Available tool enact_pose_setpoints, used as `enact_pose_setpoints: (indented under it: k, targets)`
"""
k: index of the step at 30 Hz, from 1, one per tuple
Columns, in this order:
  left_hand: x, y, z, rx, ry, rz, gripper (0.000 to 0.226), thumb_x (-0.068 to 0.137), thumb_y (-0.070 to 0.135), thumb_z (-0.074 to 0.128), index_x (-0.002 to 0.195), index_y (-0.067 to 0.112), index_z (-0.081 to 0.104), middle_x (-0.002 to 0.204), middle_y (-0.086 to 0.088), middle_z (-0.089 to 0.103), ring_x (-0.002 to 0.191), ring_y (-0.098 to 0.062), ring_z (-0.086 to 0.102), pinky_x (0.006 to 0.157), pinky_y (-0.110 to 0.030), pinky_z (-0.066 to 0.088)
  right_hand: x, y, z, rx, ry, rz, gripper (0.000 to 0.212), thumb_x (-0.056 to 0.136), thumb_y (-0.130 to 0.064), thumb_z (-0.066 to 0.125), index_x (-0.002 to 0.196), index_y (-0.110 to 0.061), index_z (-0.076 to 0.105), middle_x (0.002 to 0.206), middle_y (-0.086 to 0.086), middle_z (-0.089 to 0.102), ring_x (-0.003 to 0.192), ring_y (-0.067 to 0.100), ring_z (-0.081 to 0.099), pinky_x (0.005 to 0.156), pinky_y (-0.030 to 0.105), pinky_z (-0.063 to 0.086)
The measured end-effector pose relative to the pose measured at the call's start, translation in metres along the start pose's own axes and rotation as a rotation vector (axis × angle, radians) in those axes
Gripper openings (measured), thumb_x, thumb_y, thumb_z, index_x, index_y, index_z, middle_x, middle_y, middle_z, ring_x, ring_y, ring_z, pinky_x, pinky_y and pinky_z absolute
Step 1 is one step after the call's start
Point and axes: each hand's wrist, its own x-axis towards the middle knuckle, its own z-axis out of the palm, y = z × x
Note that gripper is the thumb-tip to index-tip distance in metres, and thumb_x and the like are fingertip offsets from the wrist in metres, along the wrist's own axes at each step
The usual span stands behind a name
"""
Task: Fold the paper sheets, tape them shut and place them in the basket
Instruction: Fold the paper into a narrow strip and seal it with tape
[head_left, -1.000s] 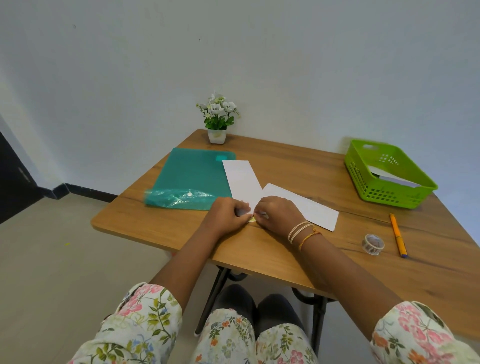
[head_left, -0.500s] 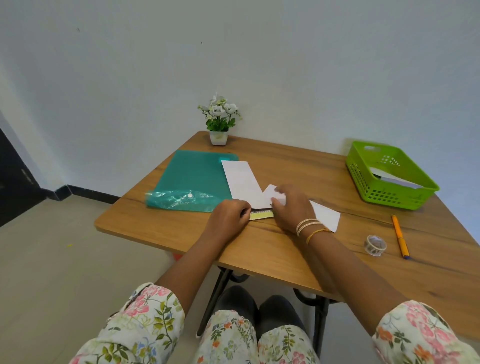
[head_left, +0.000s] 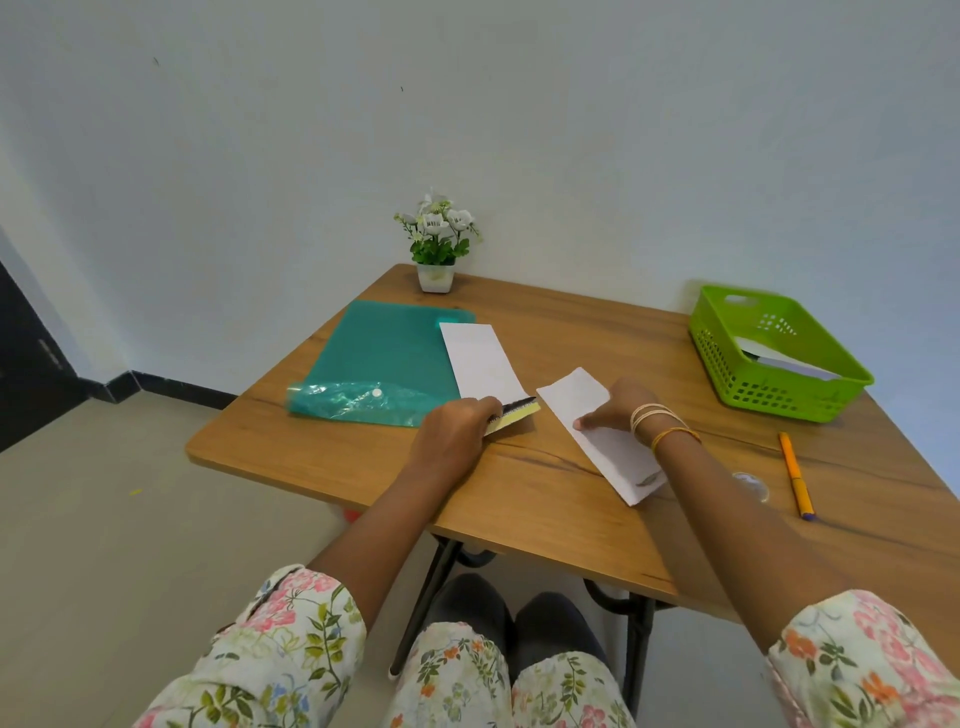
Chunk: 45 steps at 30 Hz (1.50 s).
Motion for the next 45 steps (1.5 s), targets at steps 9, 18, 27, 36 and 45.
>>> enact_pose_setpoints:
  k: [9,18,27,36,45]
  targets:
    - [0.001,-0.002,0.008,0.024,-0.047,-0.007,0.018,0.084,0.009,0.068,0.101,0.010,0.073,0.093,-0.007,0.062,0.079,-0.027,0.061,0.056,-0.028,0.043,-0.026,0.004,0.004,0.312,0.126,-0.042,0.049,0.082,-0.034,0.070,0.119,-0.006,0.054,0.115,0.014,0.061,0.099,0.031,0.060,0.068,0.031,0.042]
    - [0.017,0.012,0.019,0.182,-0.117,0.048,0.022,0.095,0.019,0.052,0.105,0.011,0.070,0.093,-0.008,0.055,0.079,-0.024,0.054,0.058,-0.034,0.041,-0.053,-0.005,0.001,0.410,-0.099,-0.088,0.074,0.078,-0.027,0.074,0.142,-0.015,0.037,0.116,0.005,0.057,0.080,0.014,0.053,0.067,0.027,0.042]
    - [0.022,0.016,0.026,0.159,-0.084,-0.053,0.023,0.095,0.015,0.052,0.106,0.012,0.072,0.097,-0.007,0.061,0.081,-0.023,0.055,0.057,-0.028,0.039,-0.070,-0.016,-0.004,0.198,-0.109,-0.222,0.059,0.081,-0.027,0.073,0.132,-0.013,0.048,0.125,0.007,0.057,0.085,0.015,0.046,0.053,0.017,0.031]
    - [0.018,0.016,0.027,0.065,-0.053,-0.101,0.026,0.091,0.009,0.058,0.113,0.013,0.070,0.093,-0.007,0.061,0.076,-0.022,0.055,0.054,-0.025,0.033,-0.074,-0.033,-0.008,0.152,-0.212,-0.255,0.047,0.084,-0.027,0.067,0.127,-0.015,0.053,0.120,0.008,0.061,0.092,0.019,0.055,0.065,0.024,0.041]
    - [0.016,0.013,0.026,-0.065,-0.034,-0.022,0.027,0.089,0.008,0.058,0.112,0.015,0.072,0.096,-0.009,0.067,0.085,-0.027,0.061,0.060,-0.032,0.045,-0.069,-0.034,0.005,0.277,-0.399,-0.109,0.011,0.086,-0.017,0.061,0.084,-0.006,0.064,0.067,0.007,0.057,0.053,0.017,0.051,0.046,0.021,0.037]
